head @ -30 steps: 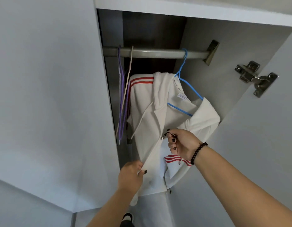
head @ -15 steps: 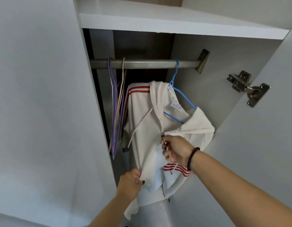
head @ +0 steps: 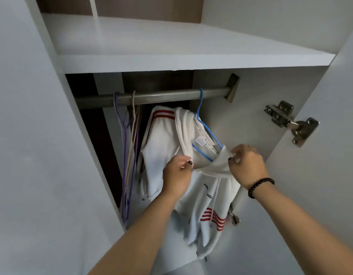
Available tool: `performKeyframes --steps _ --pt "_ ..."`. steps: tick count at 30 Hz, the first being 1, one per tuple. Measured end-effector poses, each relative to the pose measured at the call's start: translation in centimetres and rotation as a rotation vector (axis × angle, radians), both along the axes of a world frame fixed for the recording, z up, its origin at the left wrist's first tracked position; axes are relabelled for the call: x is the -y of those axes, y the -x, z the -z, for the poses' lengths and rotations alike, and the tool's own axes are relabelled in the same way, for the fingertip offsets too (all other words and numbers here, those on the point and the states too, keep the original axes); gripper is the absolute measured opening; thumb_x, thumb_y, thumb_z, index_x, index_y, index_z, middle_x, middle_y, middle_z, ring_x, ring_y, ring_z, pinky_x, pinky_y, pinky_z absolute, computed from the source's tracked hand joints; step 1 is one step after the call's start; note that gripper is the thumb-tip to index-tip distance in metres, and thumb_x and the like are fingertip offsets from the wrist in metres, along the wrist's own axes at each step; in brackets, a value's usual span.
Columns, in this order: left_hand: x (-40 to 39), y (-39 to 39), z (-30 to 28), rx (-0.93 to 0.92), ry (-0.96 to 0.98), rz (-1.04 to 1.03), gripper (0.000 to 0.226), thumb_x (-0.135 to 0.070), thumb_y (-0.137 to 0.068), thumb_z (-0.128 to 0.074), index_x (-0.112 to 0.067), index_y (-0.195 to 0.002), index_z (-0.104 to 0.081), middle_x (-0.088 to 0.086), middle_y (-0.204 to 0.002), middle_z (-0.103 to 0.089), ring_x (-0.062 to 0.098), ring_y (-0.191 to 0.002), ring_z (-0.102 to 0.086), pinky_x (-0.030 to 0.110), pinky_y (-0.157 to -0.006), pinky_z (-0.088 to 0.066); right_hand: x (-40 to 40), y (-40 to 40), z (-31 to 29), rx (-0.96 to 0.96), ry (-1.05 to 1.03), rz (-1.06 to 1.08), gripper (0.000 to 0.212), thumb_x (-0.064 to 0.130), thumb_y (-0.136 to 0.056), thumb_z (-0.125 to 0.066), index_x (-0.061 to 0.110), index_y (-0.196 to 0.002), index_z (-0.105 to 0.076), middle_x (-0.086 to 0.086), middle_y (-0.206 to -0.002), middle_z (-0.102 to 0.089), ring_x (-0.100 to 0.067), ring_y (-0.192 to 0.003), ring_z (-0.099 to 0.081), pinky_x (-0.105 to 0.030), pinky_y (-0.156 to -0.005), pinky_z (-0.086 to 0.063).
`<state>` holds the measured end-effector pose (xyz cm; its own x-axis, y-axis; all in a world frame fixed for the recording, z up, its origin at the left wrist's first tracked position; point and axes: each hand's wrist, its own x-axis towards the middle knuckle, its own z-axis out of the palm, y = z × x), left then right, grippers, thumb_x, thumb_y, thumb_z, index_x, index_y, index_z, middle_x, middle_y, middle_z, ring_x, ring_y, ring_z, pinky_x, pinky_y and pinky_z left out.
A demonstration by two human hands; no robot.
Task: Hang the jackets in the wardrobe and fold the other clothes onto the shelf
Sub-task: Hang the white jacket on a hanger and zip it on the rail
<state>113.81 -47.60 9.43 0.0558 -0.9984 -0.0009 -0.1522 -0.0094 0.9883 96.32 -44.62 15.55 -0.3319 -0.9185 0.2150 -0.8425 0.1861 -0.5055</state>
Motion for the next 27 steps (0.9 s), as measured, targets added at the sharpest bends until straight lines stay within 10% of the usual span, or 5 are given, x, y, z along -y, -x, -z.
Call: performKeyframes --steps 4,7,12,17,27 --pt "4.8 2.9 -5.0 -0.041 -0.023 0.014 0.031 -0.006 -0.088 -0.053 -0.028 -0.066 -0.049 0.003 -0.078 -0.066 0.024 -0.075 -0.060 0.040 -0.085 -0.051 -0.3 0.3 2.4 -0.110 -0.290 0.028 0.041 0.021 -0.091 -0.054 0.006 -0.128 -0.045 -0.014 -0.129 -0.045 -0.037 -0.111 -0.055 -0.039 -0.090 -0.047" --pt "8.0 4.4 -7.2 -0.138 -0.169 0.034 0.024 -0.010 -0.093 -0.055 -0.015 -0.070 -0.052 -0.004 -0.050 -0.058 0.020 -0.064 -0.061 0.027 -0.066 -0.049 0.1 0.4 3.9 -0.093 -0.358 0.059 0.033 0.024 -0.094 -0.050 0.005 -0.121 -0.048 -0.015 -0.126 -0.048 -0.036 -0.112 -0.055 -0.038 -0.088 -0.047" --pt "10.8 5.4 -8.7 -0.251 -0.261 0.169 0.023 -0.008 -0.099 -0.050 -0.013 -0.077 -0.045 0.011 -0.092 -0.062 0.003 -0.046 -0.059 0.013 -0.044 -0.038 0.4 0.9 6.1 -0.032 -0.365 0.062 0.026 0.023 -0.097 -0.047 0.004 -0.110 -0.057 -0.016 -0.116 -0.058 -0.034 -0.105 -0.059 -0.032 -0.077 -0.046" --pt "11.8 5.3 -8.1 -0.163 -0.274 0.237 0.022 -0.004 -0.098 -0.049 -0.017 -0.081 -0.043 0.012 -0.099 -0.068 0.011 -0.068 -0.063 0.018 -0.063 -0.047 0.1 2.1 6.5 -0.134 -0.239 0.090 0.020 0.021 -0.092 -0.050 0.009 -0.092 -0.065 -0.013 -0.097 -0.069 -0.034 -0.093 -0.063 -0.028 -0.065 -0.041" --pt "11.2 4.9 -7.6 -0.212 -0.286 0.258 0.018 -0.007 -0.090 -0.065 -0.017 -0.076 -0.060 0.003 -0.071 -0.059 0.008 -0.060 -0.050 0.014 -0.046 -0.039 1.7 -0.7 1.1 -0.368 0.486 -0.010 0.009 0.009 -0.068 -0.076 0.009 -0.066 -0.068 -0.006 -0.058 -0.061 -0.029 -0.046 -0.058 -0.026 -0.036 -0.041"
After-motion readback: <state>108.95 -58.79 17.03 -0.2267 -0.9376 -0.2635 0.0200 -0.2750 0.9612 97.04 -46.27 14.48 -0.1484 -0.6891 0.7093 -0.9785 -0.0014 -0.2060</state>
